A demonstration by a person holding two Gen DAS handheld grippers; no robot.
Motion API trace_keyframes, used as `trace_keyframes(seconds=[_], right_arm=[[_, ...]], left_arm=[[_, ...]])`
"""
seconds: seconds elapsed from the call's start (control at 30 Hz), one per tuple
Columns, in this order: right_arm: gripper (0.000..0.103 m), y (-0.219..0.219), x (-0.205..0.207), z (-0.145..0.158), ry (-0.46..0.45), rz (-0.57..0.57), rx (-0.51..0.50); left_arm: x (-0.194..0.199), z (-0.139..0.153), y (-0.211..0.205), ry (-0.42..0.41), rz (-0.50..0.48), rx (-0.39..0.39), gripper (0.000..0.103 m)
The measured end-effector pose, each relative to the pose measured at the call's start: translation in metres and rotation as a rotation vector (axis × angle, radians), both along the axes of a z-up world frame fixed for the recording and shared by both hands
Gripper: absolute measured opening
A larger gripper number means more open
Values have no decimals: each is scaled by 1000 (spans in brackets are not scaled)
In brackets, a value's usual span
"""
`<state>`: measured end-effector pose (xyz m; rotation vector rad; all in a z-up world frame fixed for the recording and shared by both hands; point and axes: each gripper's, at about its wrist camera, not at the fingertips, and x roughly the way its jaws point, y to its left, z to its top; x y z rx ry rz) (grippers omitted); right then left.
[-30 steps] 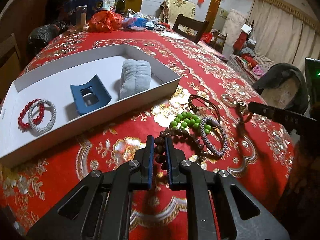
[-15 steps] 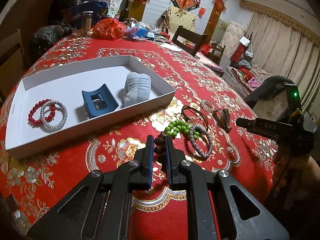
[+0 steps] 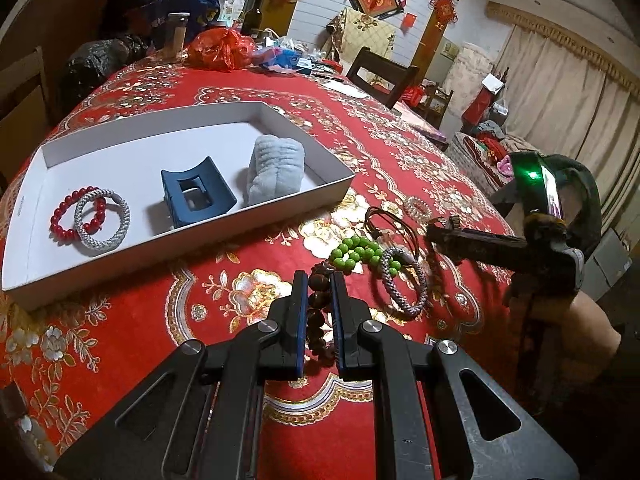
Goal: Organize jewelry
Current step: 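Grasp the gold watch band with the right tool while left holds the wooden beads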
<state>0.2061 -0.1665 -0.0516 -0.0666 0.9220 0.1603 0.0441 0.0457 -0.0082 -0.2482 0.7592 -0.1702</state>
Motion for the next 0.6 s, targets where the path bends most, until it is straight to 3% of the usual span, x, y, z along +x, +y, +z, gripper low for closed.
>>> trace_keyframes(seconds=[0.1, 0.33, 0.6], right_arm=[[36, -1, -3, 3, -5, 30, 44], [36, -22, -14, 15, -7, -15, 226], [36, -25, -50, 42, -81, 23, 329]], left_arm=[[2, -1, -2, 8, -3, 5, 9], [2, 1, -4, 8, 2, 14, 9], [-2, 16, -6, -21, -4, 25, 9]])
